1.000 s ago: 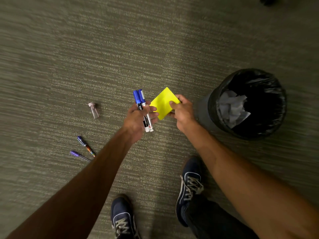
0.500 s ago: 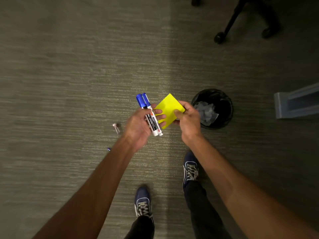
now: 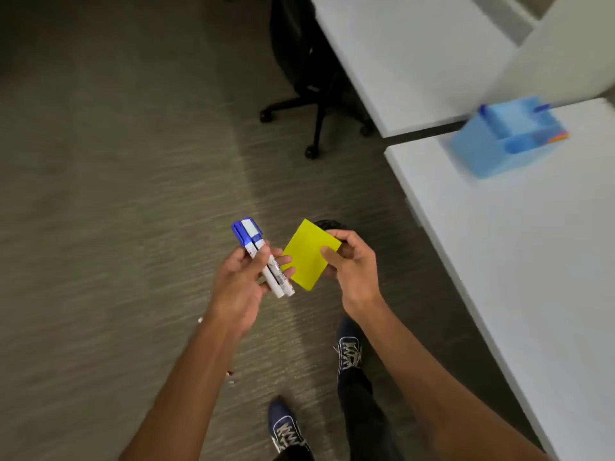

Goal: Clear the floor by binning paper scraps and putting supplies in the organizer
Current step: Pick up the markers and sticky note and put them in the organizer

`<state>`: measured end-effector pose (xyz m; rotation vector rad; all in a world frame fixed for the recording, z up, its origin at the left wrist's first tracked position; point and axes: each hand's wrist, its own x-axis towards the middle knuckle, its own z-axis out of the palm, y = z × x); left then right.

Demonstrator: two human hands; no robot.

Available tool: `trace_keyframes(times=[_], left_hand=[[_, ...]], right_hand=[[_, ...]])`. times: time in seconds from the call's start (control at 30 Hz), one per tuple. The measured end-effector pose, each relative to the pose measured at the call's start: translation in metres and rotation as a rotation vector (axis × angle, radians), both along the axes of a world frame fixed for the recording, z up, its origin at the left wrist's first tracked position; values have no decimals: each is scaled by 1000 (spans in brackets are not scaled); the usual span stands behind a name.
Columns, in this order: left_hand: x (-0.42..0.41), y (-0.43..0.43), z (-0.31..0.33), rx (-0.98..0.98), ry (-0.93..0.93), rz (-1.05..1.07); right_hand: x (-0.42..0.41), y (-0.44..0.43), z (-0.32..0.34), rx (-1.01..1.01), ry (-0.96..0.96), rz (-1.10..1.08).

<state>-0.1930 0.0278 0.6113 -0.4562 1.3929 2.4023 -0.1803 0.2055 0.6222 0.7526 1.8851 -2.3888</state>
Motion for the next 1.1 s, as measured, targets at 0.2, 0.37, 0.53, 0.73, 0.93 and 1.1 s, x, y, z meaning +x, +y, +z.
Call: trace_keyframes(times=[0.2,0.37,0.53,0.73,0.93,1.1], left_hand=[[8,54,88,-10,24,-111],[17,100,139,-1,28,-199],[20,151,174,3,54,-269],[16,223,199,45,49,-335],[6,290,209,84,42,-354],[-13,337,212,20,33,-387]], right_hand=[[39,50,90,21,60,-120],[66,95,139,72,94,-217],[84,145,168,111,82,-320],[90,210,182,149,65,-377],[82,276,184,194,10,-437],[63,323,186,254,-51,-520]])
